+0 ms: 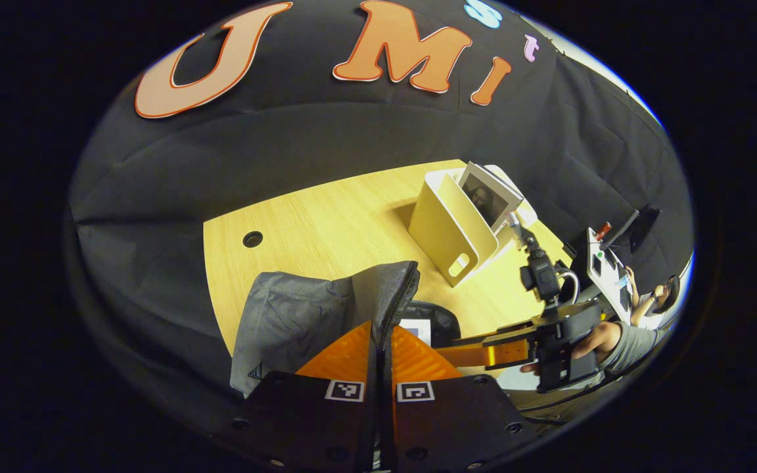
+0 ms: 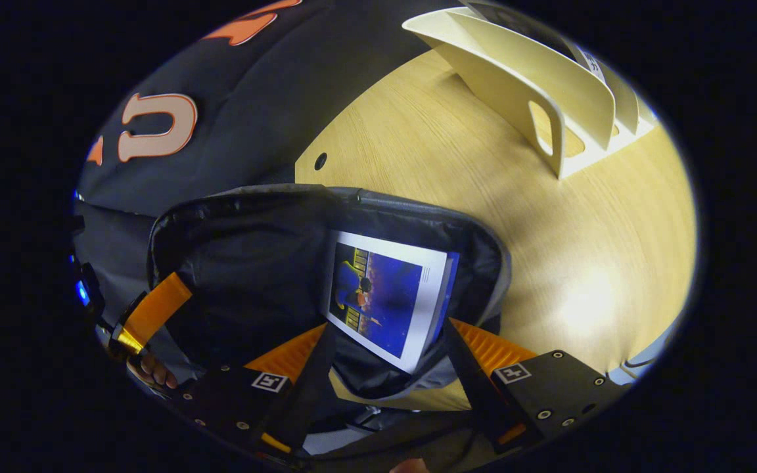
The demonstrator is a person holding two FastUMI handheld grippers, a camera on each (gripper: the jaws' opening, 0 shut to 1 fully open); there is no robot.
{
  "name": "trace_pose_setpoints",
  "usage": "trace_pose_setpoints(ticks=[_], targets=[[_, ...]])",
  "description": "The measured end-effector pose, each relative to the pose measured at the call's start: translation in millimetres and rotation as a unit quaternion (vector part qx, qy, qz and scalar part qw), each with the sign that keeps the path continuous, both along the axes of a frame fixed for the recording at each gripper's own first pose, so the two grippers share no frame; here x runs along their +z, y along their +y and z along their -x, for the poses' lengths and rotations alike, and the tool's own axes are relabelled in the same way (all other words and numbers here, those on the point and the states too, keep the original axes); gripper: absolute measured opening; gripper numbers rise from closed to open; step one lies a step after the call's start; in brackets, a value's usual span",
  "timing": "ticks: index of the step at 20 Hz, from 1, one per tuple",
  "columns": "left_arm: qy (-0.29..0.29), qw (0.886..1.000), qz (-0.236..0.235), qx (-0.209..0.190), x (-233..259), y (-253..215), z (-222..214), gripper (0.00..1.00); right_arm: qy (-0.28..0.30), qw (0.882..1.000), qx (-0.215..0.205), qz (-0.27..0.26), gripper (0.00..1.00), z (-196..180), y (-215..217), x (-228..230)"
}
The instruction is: Open the schoolbag, grab two books from the bookshelf and put them into the schoolbag.
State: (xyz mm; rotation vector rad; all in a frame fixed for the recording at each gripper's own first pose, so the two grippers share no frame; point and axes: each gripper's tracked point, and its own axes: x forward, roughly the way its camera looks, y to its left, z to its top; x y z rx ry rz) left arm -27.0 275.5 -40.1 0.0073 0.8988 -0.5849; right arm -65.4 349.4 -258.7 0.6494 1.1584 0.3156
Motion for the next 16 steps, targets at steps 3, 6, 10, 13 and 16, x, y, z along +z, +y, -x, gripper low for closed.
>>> trace_pose_setpoints(ticks=[3, 6, 10, 13, 16], targets=[[0.002, 1.0, -0.01, 0.008, -3, -2, 2, 0.04, -0.016, 0.999, 0.028, 0.042, 0.99, 1, -38, 13], [0.007, 1.0, -0.015, 0.019, -7, -6, 4, 0.04, -0.025, 0.994, 0.052, 0.088, 0.98, -1, -82, 28], [0.014, 0.999, -0.02, 0.03, -14, -15, 3, 0.04, -0.023, 0.988, 0.07, 0.133, 0.99, -11, -138, 54], [0.021, 0.999, -0.023, 0.037, -19, -23, 3, 0.04, -0.031, 0.981, 0.083, 0.174, 0.99, -30, -180, 77], [0.027, 0.998, -0.03, 0.043, -25, -26, 4, 0.04, -0.035, 0.975, 0.086, 0.2, 0.99, -55, -209, 97]])
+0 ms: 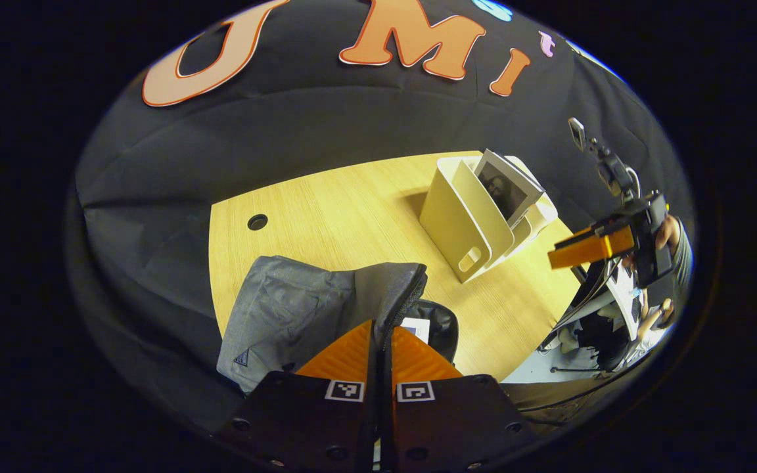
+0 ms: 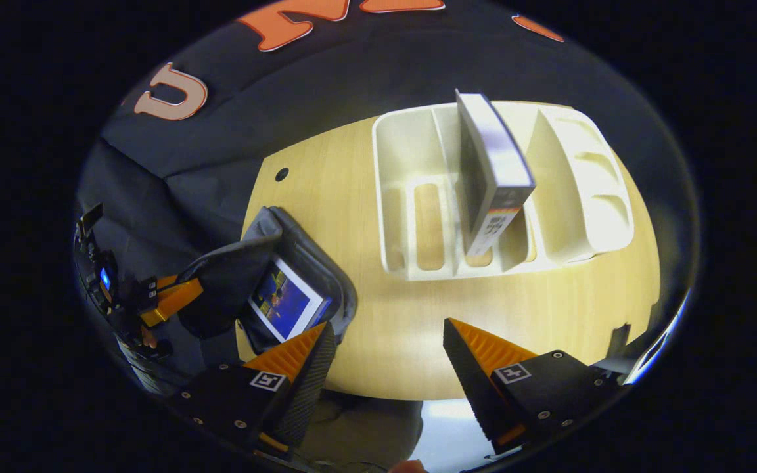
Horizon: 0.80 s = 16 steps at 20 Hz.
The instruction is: Open the schoolbag, grab two books from the bookshelf and put them into the schoolbag.
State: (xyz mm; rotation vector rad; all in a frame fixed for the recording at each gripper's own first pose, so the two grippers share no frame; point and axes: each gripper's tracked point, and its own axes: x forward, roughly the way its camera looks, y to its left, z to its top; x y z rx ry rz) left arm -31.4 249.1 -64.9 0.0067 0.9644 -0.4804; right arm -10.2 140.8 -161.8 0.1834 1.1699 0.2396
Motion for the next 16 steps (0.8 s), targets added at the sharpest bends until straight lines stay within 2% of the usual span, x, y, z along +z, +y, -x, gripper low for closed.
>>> trace_pose_setpoints(ticks=[9, 16], targets=[[0.021, 0.999, -0.007, 0.028, -13, -4, 1, 0.04, -0.005, 0.999, 0.01, 0.049, 0.99, -90, -61, 40], [0.034, 0.998, -0.018, 0.045, -17, -6, 2, 0.04, 0.033, 0.996, 0.026, 0.08, 0.98, -134, -71, 11]])
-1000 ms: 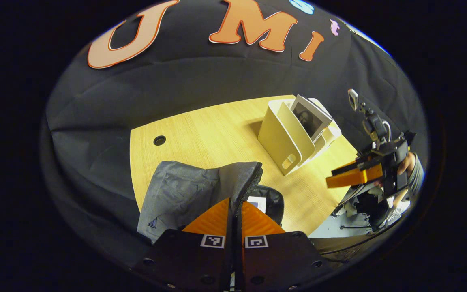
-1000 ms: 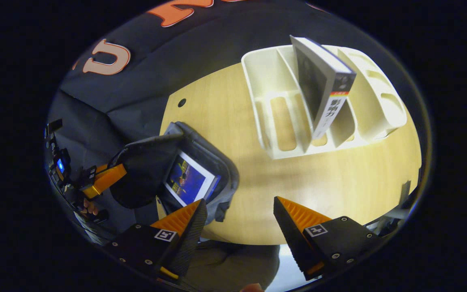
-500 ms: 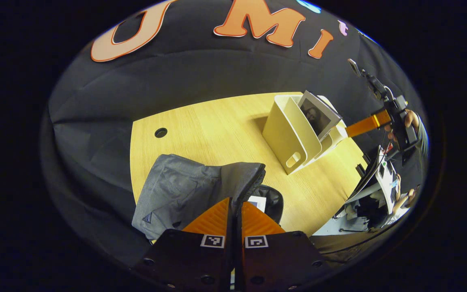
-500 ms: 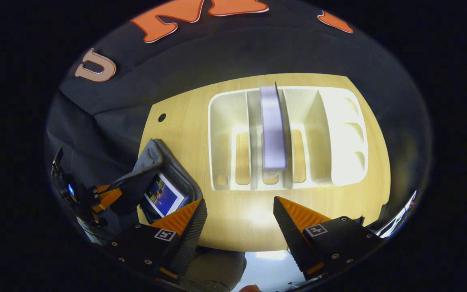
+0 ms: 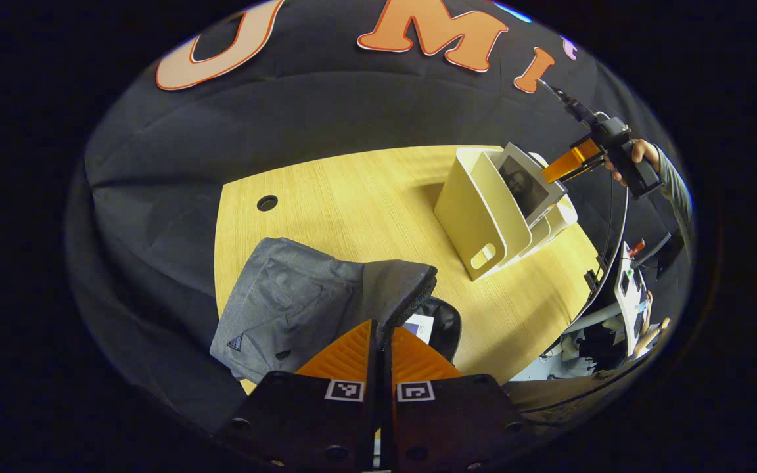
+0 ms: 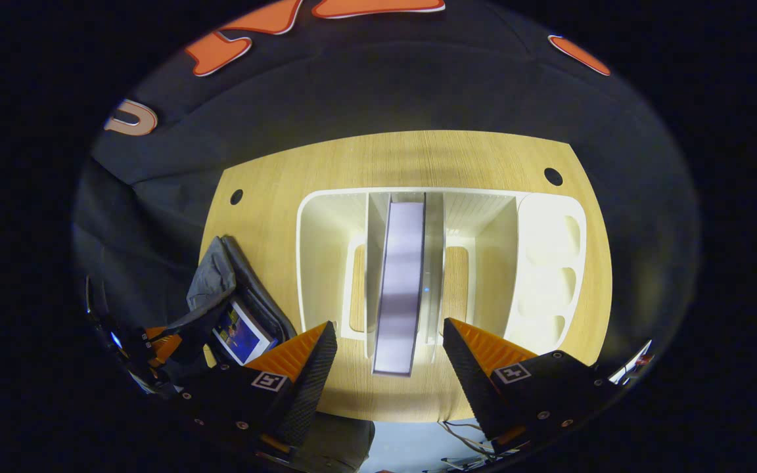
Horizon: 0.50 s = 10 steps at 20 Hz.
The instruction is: Open the schoolbag, grab two books from the bookshelf and put them into the schoolbag.
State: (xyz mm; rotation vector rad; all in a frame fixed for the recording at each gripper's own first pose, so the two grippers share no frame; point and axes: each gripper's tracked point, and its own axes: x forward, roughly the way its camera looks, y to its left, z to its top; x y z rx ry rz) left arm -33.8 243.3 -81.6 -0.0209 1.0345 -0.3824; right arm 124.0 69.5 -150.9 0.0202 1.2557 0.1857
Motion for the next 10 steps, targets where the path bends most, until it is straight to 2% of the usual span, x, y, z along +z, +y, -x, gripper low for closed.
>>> trace_pose_setpoints(ticks=[2, 3, 4, 5, 6, 10], targets=[[0.003, 1.0, -0.004, 0.005, -1, 0, 1, 0.04, 0.007, 1.0, -0.004, 0.008, 0.94, -10, -2, -10], [0.003, 1.0, -0.006, 0.007, -1, 0, 2, 0.04, 0.01, 1.0, -0.007, 0.008, 0.88, -15, -2, -15], [0.005, 1.0, -0.007, 0.009, -1, 0, 3, 0.04, 0.012, 1.0, -0.014, 0.007, 0.72, -20, -1, -18], [0.006, 1.0, -0.008, 0.012, -1, 0, 4, 0.04, 0.016, 1.0, -0.018, 0.005, 0.75, -22, 0, -21], [0.007, 1.0, -0.008, 0.016, -1, 0, 3, 0.04, 0.019, 1.0, -0.024, 0.006, 0.7, -24, 0, -24], [0.006, 1.0, -0.006, 0.019, -2, -2, 4, 0.04, 0.027, 0.999, -0.043, 0.016, 0.34, -25, -5, -29]])
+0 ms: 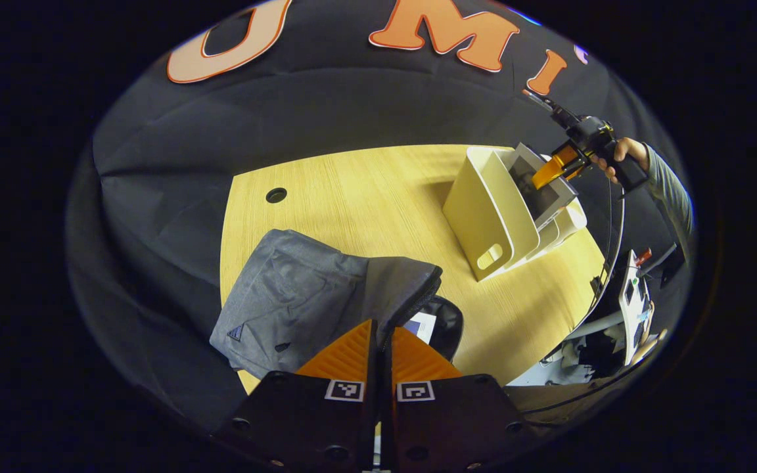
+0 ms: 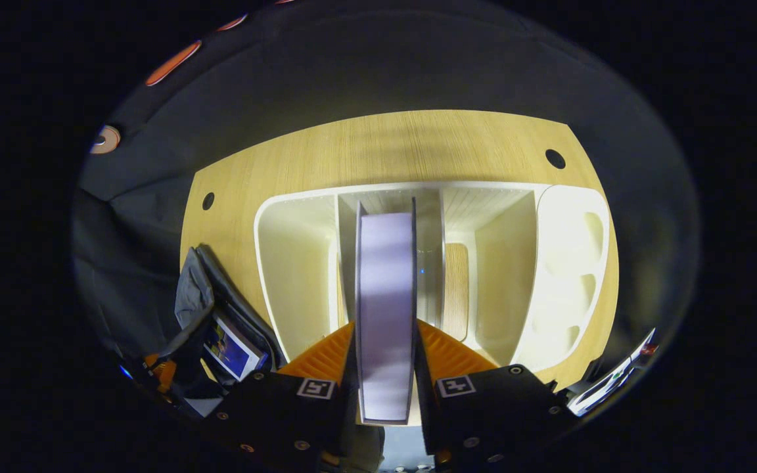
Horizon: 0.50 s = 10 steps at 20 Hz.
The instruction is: Open the schoolbag, grab two books from the bookshelf and put them into the schoolbag.
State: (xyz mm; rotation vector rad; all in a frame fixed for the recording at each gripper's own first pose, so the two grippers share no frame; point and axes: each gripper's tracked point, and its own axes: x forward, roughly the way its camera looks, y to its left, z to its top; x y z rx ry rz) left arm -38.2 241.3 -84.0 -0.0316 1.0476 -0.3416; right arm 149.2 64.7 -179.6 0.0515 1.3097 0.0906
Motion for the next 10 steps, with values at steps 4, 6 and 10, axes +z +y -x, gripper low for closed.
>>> trace_pose_setpoints(ticks=[4, 6, 10], targets=[[0.004, 1.0, 0.013, -0.015, -4, -3, 2, 0.04, 0.005, 1.0, -0.007, 0.016, 0.36, 26, -4, 6], [0.008, 1.0, 0.019, -0.024, -7, -4, 1, 0.04, 0.003, 1.0, -0.017, 0.015, 0.36, 42, -4, 11], [0.004, 0.998, 0.023, -0.051, -9, -4, 3, 0.04, -0.01, 0.999, -0.042, 0.017, 0.35, 67, -6, 27]])
